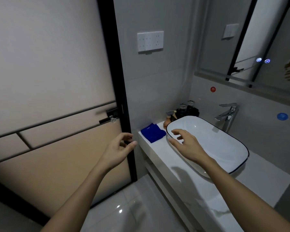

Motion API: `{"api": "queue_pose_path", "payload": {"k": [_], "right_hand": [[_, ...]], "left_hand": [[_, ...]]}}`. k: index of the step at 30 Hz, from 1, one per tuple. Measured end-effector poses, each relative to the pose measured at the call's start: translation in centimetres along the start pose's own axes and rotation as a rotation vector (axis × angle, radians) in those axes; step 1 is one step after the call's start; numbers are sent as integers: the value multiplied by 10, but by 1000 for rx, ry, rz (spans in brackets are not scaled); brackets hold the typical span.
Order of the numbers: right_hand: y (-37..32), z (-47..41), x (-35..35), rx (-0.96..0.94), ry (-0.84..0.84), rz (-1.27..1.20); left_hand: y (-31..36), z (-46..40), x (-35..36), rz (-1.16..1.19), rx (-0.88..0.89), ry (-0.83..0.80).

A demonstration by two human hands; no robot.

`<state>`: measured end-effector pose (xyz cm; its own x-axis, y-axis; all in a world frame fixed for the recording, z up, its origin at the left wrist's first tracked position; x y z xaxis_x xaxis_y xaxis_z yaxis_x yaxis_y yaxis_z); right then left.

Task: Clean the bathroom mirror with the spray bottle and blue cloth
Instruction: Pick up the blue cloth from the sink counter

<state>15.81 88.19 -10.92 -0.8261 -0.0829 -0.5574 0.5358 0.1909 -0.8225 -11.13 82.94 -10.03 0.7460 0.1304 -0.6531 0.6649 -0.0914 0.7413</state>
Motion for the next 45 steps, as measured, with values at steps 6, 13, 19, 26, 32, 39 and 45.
{"api": "queue_pose_path", "payload": {"k": [6, 13, 19, 26, 32, 39, 45], "right_hand": [[35, -66, 16, 32, -52, -18], [75, -149, 46, 68, -87, -23], [96, -220, 70, 144, -65, -31], [132, -271, 100, 302, -77, -5], [161, -295, 135, 307, -147, -12], [206, -320, 193, 270, -278, 101], [245, -342, 240, 169, -341, 357]], "left_hand": [[-36, -54, 25, 10, -66, -32], [-82, -134, 58, 27, -82, -118], [-114, -214, 77, 65, -77, -212], [-152, -283, 107, 70, -139, -312], [-190, -309, 138, 71, -206, -338], [-246, -325, 182, 207, -477, -339], [-281, -323, 206, 265, -568, -307]]}}
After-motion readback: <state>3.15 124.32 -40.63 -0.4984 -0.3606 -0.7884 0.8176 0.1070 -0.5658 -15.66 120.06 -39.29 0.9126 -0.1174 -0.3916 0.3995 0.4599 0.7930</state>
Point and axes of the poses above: each hand's wrist, its own z-axis away from the middle knuckle, its own x-axis out of the palm, y = z × x, the point moved 10 cm from there along -z, towards the middle knuckle, and after that the axes turned 8 degrees about -z, right-handed, at the moved point
